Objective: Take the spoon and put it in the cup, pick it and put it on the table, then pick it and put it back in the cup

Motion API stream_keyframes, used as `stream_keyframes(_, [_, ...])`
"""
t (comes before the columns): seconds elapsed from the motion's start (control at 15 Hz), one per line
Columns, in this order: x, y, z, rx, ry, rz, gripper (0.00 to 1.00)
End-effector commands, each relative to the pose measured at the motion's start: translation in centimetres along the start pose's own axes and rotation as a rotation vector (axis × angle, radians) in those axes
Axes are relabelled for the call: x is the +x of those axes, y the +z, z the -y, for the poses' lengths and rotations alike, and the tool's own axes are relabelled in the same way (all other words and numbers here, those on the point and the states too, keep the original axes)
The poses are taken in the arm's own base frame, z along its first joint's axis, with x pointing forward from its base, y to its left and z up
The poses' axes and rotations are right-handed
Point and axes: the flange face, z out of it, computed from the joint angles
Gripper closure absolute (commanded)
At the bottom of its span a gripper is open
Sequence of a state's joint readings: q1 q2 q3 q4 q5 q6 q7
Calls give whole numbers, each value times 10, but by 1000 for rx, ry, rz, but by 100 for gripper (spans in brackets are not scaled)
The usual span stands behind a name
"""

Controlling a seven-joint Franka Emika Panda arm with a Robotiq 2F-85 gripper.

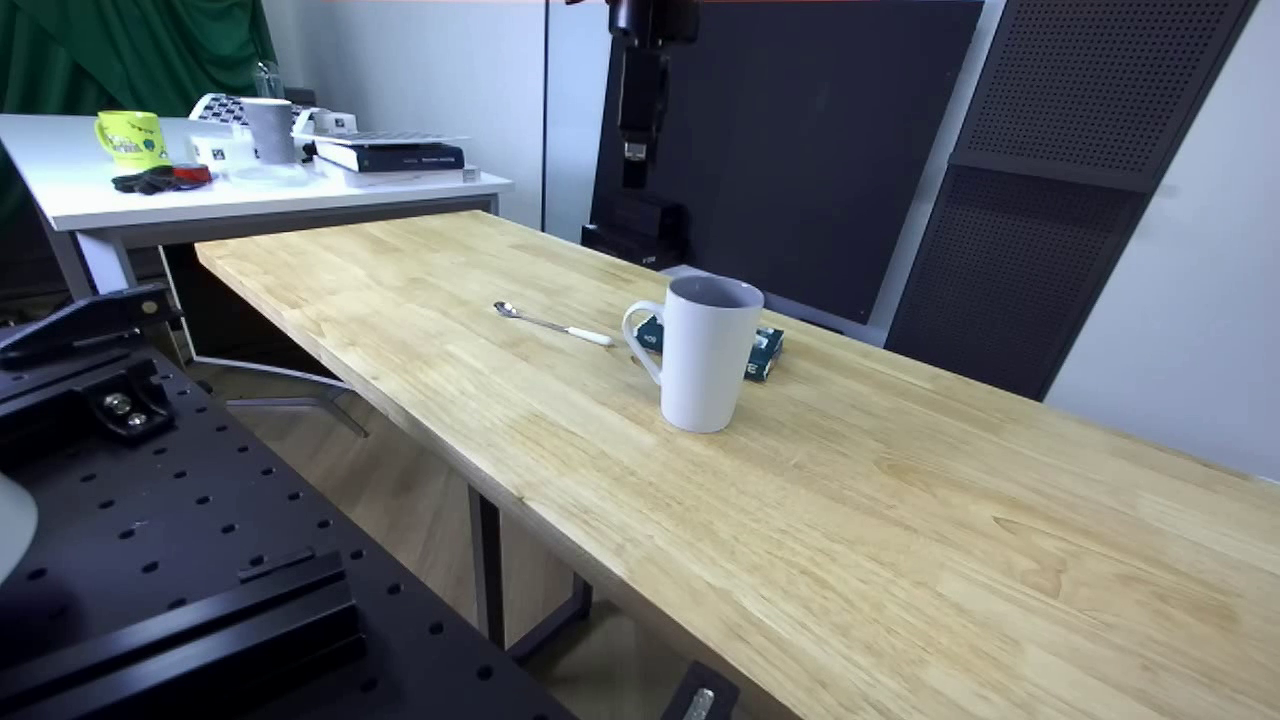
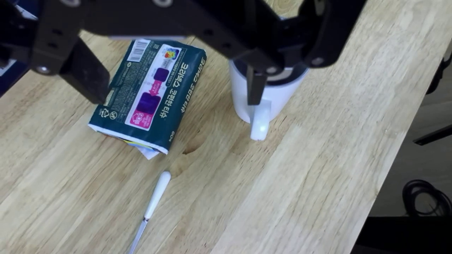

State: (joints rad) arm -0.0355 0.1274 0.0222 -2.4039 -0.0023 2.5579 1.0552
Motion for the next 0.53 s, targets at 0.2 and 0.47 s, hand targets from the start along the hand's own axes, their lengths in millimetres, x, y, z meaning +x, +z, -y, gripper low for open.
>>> stream_keyframes(0.2, [-3, 4, 9, -12, 5, 8, 0])
stream_keyframes(0.47, [-7, 10, 21, -10, 28, -4, 0])
